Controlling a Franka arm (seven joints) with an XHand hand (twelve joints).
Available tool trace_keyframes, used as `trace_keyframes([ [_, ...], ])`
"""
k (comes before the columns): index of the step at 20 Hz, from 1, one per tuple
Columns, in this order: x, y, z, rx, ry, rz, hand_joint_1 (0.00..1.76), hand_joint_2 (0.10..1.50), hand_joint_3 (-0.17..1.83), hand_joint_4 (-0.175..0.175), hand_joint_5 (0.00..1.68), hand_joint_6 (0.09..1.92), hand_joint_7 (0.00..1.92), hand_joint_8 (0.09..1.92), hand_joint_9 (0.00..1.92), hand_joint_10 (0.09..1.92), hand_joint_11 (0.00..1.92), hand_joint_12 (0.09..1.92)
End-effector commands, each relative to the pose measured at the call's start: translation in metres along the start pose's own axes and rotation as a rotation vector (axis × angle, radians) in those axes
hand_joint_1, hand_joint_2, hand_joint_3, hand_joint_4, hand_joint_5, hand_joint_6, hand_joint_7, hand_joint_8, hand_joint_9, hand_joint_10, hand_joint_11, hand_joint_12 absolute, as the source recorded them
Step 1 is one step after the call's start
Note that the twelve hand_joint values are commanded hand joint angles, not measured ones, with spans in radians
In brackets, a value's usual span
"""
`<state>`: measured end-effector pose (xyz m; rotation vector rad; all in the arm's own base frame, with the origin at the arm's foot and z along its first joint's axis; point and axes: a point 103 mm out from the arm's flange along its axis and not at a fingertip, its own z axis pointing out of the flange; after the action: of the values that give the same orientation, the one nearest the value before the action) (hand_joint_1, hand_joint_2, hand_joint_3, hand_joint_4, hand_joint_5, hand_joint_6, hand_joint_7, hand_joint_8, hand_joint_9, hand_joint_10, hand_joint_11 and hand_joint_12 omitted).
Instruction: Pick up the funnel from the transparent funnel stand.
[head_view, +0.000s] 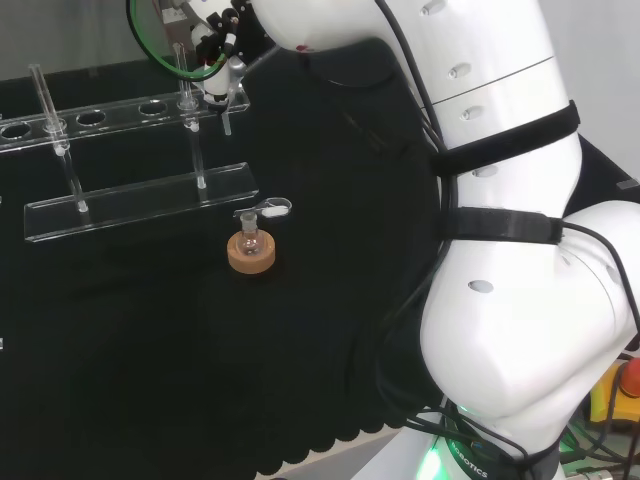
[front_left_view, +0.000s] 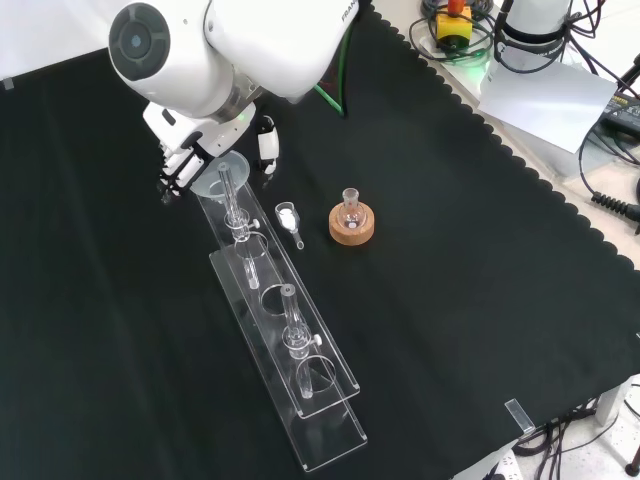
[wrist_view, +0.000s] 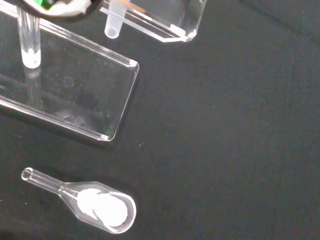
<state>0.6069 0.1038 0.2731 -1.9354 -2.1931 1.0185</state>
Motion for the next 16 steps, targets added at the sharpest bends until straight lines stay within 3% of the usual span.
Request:
trace_keyframes([
  [1, -0.001, -0.002, -0.002, -0.014, -0.02, 0.004, 0.77, 0.62, 0.61, -0.041, 0.26, 0.09, 0.1, 0.73, 0.46, 0.74, 0.54, 1.36],
  [7, -0.001, -0.007, -0.007, -0.097, -0.066, 0.034, 0.79, 0.66, 0.62, -0.046, 0.56, 0.09, 0.46, 0.69, 0.81, 0.55, 0.59, 1.31],
  [10, 0.0, -0.011, -0.014, -0.137, -0.098, 0.052, 0.82, 0.69, 0.61, -0.035, 0.7, 0.23, 0.62, 0.66, 0.95, 0.47, 0.66, 1.26],
  [13, -0.005, -0.02, -0.024, -0.152, -0.109, 0.054, 0.84, 0.71, 0.62, -0.025, 0.72, 0.44, 0.69, 0.64, 1.02, 0.42, 0.69, 1.25],
  [16, -0.013, -0.029, -0.033, -0.134, -0.121, 0.067, 0.84, 0.71, 0.62, -0.023, 0.7, 0.55, 0.7, 0.65, 1.04, 0.41, 0.7, 1.25],
])
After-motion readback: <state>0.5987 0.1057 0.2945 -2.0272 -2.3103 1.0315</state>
